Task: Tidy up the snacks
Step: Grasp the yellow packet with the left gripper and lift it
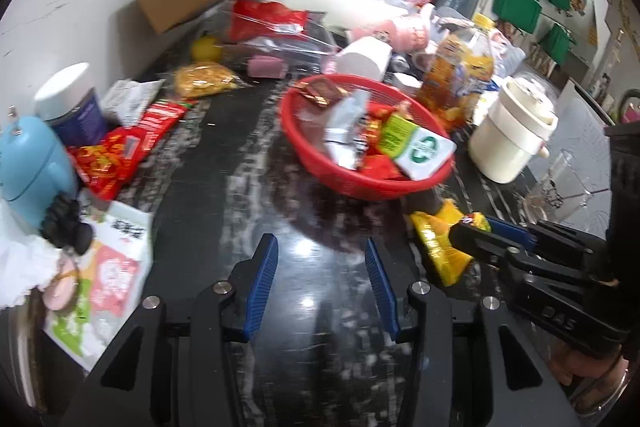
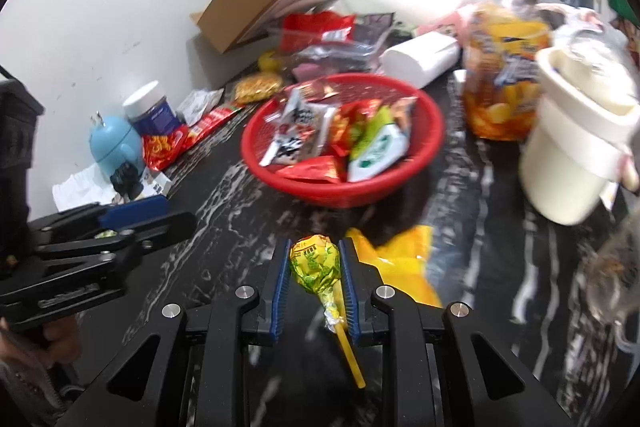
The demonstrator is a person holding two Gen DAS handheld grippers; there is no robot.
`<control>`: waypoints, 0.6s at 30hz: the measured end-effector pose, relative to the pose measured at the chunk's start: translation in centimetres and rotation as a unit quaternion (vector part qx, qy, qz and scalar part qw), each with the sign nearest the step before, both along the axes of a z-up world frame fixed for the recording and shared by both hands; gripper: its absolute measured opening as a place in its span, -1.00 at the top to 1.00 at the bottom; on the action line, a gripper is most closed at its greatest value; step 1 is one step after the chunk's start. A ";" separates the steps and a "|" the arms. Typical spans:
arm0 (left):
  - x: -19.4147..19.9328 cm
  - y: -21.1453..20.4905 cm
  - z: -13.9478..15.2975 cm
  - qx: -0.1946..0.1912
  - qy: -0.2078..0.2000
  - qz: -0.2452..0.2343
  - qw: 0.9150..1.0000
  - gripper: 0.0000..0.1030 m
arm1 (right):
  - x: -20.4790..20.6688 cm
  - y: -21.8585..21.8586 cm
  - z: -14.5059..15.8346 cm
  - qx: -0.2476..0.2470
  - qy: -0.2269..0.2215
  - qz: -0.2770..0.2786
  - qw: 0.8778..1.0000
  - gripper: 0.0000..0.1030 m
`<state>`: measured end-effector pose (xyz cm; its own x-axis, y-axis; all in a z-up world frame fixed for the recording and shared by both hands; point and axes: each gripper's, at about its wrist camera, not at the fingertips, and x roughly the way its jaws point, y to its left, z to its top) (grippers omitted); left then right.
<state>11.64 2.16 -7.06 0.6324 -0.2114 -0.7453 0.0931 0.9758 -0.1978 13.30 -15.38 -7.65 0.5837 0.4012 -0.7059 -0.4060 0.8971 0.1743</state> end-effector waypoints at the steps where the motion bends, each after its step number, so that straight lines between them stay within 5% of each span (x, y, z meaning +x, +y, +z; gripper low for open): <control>1: 0.1 -0.5 0.0 -0.002 0.003 -0.006 1.000 0.14 | -0.2 -0.4 0.2 0.001 -0.001 -0.004 1.000 0.55; 13: 2.6 -9.6 0.1 0.016 0.004 -0.111 0.994 0.14 | -2.2 -9.6 0.1 0.020 0.004 -0.086 0.996 0.55; 18: 4.5 -11.9 -1.4 0.024 0.033 -0.116 0.992 0.13 | -2.2 -11.7 -0.7 0.029 0.012 -0.106 0.994 0.54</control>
